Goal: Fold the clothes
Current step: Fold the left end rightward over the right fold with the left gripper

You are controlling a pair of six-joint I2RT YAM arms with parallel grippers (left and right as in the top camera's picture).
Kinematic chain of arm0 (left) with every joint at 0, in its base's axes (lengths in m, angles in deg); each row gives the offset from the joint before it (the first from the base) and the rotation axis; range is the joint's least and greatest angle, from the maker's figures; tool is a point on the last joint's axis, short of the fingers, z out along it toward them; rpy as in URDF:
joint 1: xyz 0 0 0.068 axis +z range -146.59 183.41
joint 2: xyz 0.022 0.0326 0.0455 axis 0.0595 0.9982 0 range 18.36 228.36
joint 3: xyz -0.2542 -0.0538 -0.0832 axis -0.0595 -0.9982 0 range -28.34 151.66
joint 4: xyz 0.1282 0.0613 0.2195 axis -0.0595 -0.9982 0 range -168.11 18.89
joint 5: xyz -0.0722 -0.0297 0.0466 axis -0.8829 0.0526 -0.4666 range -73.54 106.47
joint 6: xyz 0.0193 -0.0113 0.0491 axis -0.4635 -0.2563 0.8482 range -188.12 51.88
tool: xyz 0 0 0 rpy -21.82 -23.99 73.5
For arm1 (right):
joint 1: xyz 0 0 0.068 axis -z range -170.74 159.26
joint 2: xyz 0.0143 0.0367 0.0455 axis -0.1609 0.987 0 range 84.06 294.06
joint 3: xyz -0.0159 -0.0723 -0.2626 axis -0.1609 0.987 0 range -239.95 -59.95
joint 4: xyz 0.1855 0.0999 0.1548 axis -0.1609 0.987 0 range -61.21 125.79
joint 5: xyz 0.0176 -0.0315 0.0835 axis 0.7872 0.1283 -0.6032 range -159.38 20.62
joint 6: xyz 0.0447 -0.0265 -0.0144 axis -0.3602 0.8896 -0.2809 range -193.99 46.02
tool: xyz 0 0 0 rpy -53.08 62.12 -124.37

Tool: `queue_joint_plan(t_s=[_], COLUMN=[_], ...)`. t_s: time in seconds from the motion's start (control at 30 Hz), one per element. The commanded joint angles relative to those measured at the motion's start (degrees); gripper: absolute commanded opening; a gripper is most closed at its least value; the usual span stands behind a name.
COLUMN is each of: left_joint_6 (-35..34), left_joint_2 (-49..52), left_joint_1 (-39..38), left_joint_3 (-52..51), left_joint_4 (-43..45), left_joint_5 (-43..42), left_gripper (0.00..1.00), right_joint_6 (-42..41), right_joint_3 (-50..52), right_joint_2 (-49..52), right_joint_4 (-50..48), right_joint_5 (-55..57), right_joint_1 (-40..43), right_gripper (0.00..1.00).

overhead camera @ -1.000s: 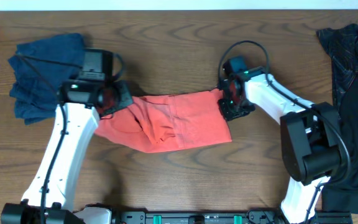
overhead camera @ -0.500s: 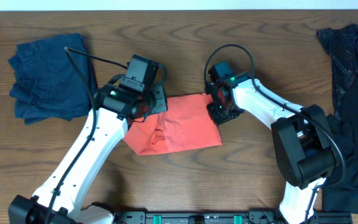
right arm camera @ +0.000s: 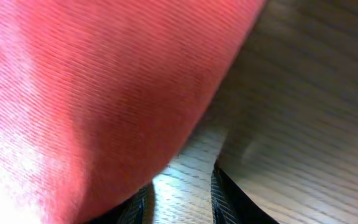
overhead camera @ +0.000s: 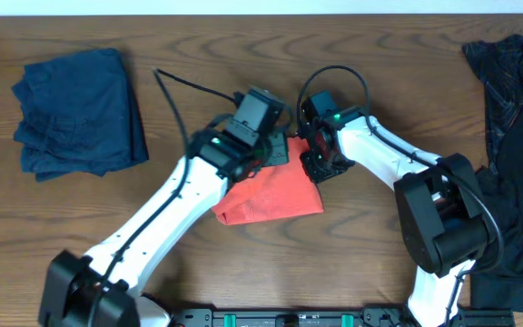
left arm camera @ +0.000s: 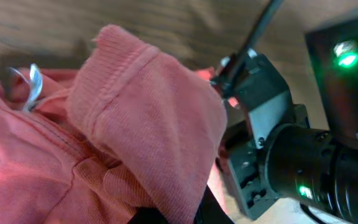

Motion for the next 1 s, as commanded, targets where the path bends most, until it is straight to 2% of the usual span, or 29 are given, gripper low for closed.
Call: queue_joint_plan(t_s=[0.0, 0.2, 0.23, 0.27, 0.37, 0.5, 0.7, 0.77, 0.83, 0.9, 0.97], left_joint_6=[-4.2, -4.1, -4.1, -3.9, -0.5, 4.7, 5.2, 5.1, 5.1, 4.7, 4.1], left_joint_2=[3.9, 7.5, 7.6, 7.6, 6.3, 0.4, -10.7, -13.0, -13.7, -13.5, -12.8], left_joint_1=[-2.8, -7.4, -8.1, -8.7, -8.1, -4.9, 7.4, 13.0, 17.8, 21.7, 24.7], left_joint_3=[1.0, 1.0, 1.0, 1.0, 1.0, 1.5, 1.5, 1.5, 1.5, 1.4, 0.8], left_joint_4=[1.3, 7.7, 8.1, 8.1, 6.6, 2.3, -9.3, -12.8, -15.8, -18.1, -19.4], left_joint_5=[0.0, 0.0, 0.1, 0.1, 0.0, 1.0, 8.1, 8.0, 8.0, 8.0, 7.8], left_gripper=[0.07, 0.08, 0.10, 0.25, 0.33, 0.35, 0.35, 0.36, 0.36, 0.43, 0.45], right_joint_6=[-2.1, -2.1, -2.2, -2.7, -3.7, -7.2, -7.2, -5.6, 0.2, 6.1, 10.2], right_joint_3=[1.7, 1.7, 1.7, 1.7, 1.5, -1.3, -11.2, -14.6, -17.0, -18.3, -18.2], right_joint_2=[0.8, 0.8, 0.8, 0.8, 0.5, -0.9, -5.1, -6.2, -6.7, -6.7, -6.6], right_joint_4=[0.2, 0.5, 0.5, 0.5, 0.8, 4.3, 10.9, 12.0, 12.5, 12.9, 12.8], right_joint_5=[-2.2, -2.2, -2.2, -2.2, -1.1, 5.0, 9.1, 6.0, -1.6, -12.3, -21.6], right_joint_1=[-1.6, -1.6, -1.6, -1.6, -1.1, 1.7, 7.8, 9.2, 9.7, 9.4, 8.3], right_gripper=[0.33, 0.33, 0.33, 0.32, 0.33, 0.33, 0.35, 0.36, 0.37, 0.41, 0.43])
